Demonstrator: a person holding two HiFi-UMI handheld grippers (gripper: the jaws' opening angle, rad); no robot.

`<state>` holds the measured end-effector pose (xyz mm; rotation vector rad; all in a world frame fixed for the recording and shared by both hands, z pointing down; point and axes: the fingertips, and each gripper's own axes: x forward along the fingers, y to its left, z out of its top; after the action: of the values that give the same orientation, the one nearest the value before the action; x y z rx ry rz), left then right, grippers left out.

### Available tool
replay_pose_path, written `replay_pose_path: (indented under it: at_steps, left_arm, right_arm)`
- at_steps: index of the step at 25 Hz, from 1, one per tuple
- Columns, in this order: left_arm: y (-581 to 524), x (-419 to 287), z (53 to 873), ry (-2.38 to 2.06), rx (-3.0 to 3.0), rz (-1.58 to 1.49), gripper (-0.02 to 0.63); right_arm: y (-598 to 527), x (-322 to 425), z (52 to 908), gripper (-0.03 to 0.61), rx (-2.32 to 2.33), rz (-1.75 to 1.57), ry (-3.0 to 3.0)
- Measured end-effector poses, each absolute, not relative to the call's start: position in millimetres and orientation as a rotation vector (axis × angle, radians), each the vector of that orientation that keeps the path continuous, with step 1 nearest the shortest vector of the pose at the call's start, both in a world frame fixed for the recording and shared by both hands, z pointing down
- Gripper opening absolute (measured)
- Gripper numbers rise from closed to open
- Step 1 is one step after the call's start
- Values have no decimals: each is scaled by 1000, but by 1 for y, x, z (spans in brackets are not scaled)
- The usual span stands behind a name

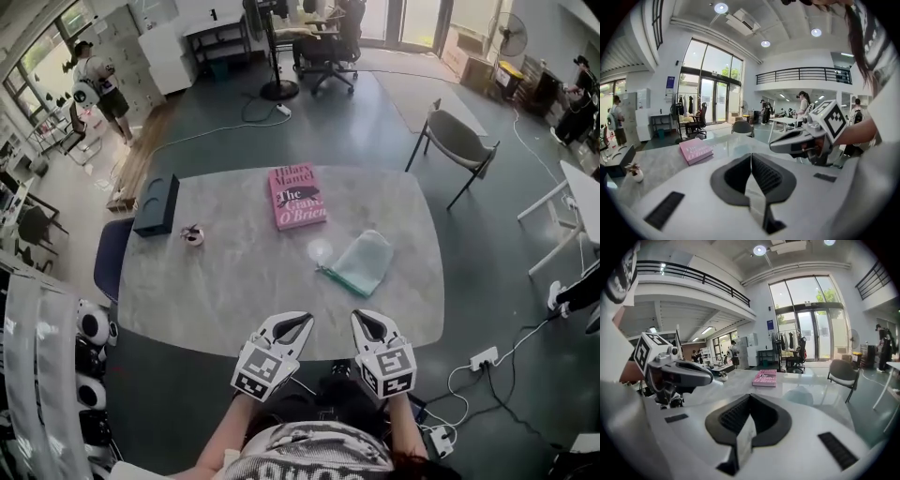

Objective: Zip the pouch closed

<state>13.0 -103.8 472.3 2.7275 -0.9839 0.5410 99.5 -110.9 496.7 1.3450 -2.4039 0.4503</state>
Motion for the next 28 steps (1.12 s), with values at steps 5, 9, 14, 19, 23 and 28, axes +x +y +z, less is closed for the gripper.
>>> replay_pose_path:
  at_steps: [5, 9, 14, 19, 23, 28]
  left_arm:
    - [-122, 34, 475, -1034, 2680, 584, 14]
    - [-131, 38, 484, -1091, 2632, 625, 14]
    - [-137, 31, 490, -1199, 2536, 628, 14]
    - [-136, 28, 497, -1281, 2457, 627, 14]
    - [-134, 19, 498, -1323, 2410, 635, 14]
    - [-129, 7, 499, -1369, 2365, 653, 14]
  right_arm:
    - [-140, 113, 534, 17, 1213, 495, -2377]
    - [-160, 117, 574, 52, 1094, 488, -2325]
    - [-178, 126, 624, 72, 966, 429, -2223]
    - [-195, 134, 658, 82, 882, 415, -2155]
    - [-198, 130, 675, 103, 820, 439, -2124]
    - [-203, 130, 683, 66, 808, 469, -2109]
